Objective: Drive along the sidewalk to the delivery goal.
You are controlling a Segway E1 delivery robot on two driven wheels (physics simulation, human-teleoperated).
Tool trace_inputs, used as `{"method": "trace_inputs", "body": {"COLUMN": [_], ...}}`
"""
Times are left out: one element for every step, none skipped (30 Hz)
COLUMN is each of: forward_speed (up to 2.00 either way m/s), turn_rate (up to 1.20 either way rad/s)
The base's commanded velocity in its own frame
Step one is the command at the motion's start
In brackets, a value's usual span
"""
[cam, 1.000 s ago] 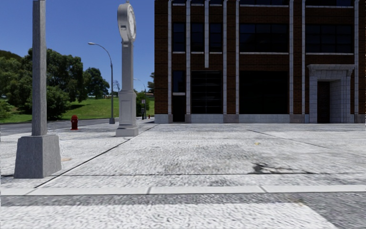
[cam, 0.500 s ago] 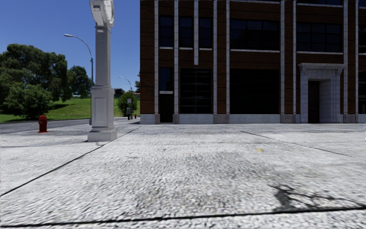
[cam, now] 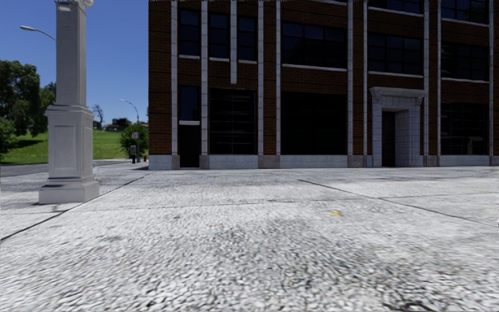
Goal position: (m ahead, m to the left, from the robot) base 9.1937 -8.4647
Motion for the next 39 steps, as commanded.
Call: {"method": "trace_inputs", "body": {"forward_speed": [1.5,1.5,1.5,1.5,1.5,1.5,1.5,1.5,1.5,1.5,1.5,1.5,1.5,1.5,1.5,1.5,1.5,1.5,1.5,1.5,1.5,1.5,1.5,1.5,1.5,1.5,1.5,1.5,1.5,1.5,1.6,2.0,2.0,2.0,2.0,2.0,2.0,2.0,2.0], "turn_rate": [-0.39,-0.39,-0.39,-0.39,-0.39,-0.39,-0.39,-0.39,-0.39,-0.39,-0.39,-0.39,-0.39,-0.39,-0.39,-0.39,-0.4,-0.4,-0.41,-0.41,-0.42,-0.42,-0.43,-0.45,-0.45,-0.46,-0.47,-0.47,-0.48,-0.48,-0.48,-0.49,-0.5,-0.5,-0.54,-0.56,-0.56,-0.57,-0.57]}}
